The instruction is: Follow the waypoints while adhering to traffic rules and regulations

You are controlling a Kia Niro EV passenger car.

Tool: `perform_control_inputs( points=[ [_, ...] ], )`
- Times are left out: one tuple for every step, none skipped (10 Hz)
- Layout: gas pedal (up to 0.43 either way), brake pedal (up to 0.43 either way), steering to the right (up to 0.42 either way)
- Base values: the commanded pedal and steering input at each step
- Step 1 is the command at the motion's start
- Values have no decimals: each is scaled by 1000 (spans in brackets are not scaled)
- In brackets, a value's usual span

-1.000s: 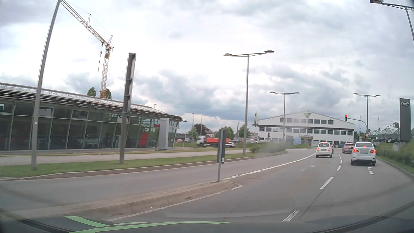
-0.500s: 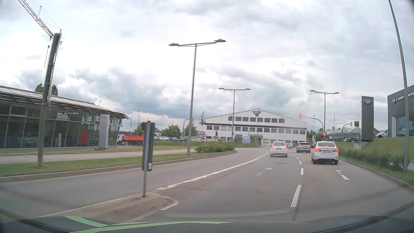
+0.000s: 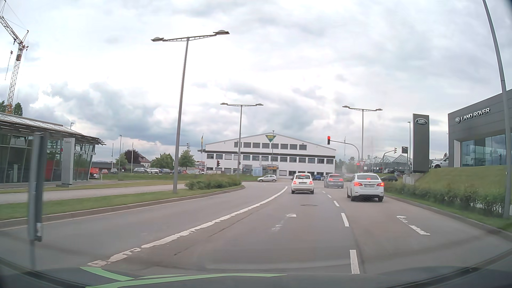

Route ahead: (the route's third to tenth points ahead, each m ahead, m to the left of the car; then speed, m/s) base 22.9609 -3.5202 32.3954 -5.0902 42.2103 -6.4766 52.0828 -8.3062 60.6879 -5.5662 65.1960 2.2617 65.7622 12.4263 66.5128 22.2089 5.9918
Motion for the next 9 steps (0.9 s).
perform_control_inputs(
  points=[
    [189,0,120],
    [110,0,101],
    [28,0,93],
    [0,0,91],
    [0,0,90],
    [0,0,87],
    [0,0,76],
    [0,0,67],
    [0,0,59]
  ],
)
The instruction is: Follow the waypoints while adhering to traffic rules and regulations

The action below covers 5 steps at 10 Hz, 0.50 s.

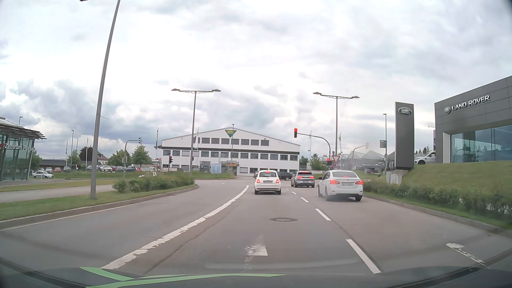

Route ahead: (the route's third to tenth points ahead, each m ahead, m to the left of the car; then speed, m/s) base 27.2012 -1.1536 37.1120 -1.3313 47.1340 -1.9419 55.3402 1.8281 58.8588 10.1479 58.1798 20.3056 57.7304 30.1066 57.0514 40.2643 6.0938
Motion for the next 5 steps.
perform_control_inputs(
  points=[
    [0,0,49],
    [0,0,42],
    [0,0,38],
    [0,24,34],
    [0,37,27]
  ],
)
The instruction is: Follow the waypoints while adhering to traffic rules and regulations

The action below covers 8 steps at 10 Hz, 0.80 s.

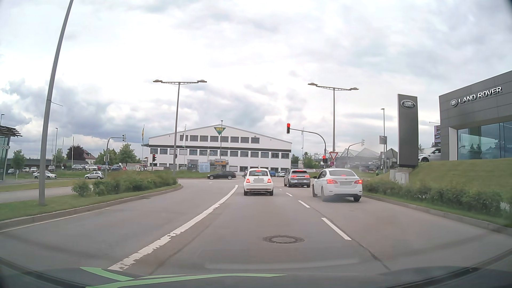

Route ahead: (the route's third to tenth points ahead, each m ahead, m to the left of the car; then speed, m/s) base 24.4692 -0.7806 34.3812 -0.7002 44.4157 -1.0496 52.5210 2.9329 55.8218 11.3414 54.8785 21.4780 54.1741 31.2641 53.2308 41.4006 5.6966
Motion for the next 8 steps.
perform_control_inputs(
  points=[
    [0,43,21],
    [0,43,19],
    [0,43,17],
    [0,43,12],
    [0,30,8],
    [0,24,6],
    [0,18,5],
    [0,12,4]
  ],
)
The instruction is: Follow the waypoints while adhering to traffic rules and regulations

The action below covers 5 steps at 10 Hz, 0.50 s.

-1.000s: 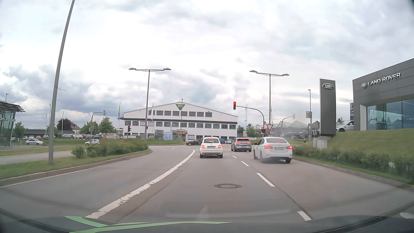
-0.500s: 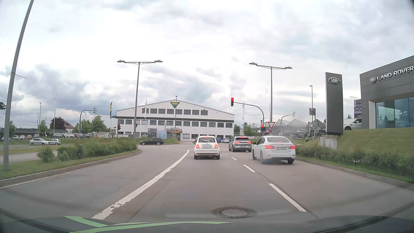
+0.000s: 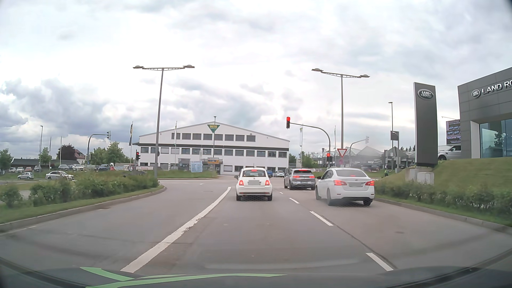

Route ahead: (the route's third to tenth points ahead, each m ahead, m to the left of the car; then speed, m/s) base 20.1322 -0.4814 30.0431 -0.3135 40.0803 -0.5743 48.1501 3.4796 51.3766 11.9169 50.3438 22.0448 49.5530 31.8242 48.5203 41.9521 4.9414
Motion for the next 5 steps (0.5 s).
perform_control_inputs(
  points=[
    [0,12,3],
    [0,6,0],
    [0,6,0],
    [0,6,-1],
    [0,6,-1]
  ],
)
